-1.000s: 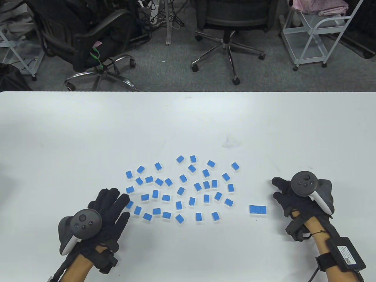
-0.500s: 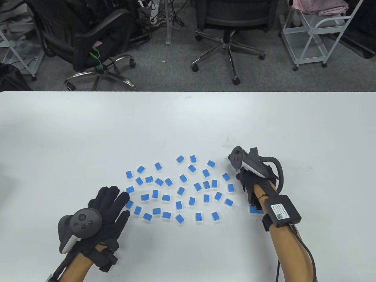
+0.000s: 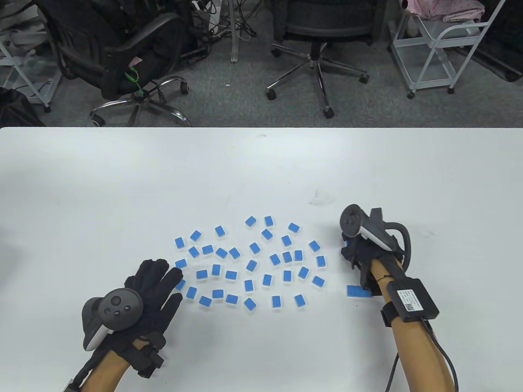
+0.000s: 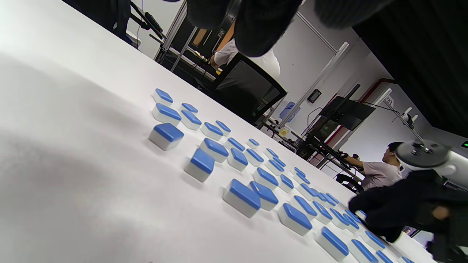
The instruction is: Build mahjong tile wall
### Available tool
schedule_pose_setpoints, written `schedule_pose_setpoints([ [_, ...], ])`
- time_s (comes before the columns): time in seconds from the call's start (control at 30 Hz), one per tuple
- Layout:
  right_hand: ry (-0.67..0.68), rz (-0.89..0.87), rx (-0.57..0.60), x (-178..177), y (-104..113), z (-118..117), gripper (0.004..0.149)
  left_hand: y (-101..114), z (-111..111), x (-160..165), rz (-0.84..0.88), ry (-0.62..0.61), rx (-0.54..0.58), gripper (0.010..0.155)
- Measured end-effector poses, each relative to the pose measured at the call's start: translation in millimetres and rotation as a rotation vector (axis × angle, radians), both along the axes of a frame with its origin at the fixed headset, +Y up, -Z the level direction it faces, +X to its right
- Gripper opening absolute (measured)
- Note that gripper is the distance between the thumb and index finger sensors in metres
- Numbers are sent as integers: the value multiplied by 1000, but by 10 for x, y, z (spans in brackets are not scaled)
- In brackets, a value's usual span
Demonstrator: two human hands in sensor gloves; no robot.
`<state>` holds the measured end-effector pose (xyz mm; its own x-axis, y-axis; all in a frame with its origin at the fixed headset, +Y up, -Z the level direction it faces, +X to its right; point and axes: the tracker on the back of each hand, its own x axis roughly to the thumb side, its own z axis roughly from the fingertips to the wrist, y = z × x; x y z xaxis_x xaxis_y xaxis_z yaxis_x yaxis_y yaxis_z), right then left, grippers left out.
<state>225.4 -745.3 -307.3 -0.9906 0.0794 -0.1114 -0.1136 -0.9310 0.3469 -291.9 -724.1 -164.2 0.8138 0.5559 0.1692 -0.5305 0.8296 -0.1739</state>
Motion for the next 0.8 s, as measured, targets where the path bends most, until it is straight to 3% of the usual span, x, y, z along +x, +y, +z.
schedule_pose_setpoints([
  [0.17,-2,-116,-53,503,-13,488,56,-6,-3,4,3,1,-4,67],
  [0.3,6,-222,-41,674,-42,809,58,-13,-15,11,4,4,-10,67],
  [0.63,167,-61,92,418,-27,969,59,-35,-6,4,4,31,-36,67],
  [0.8,177,-69,99,411,-33,987,57,-77,-3,19,2,29,-61,66],
])
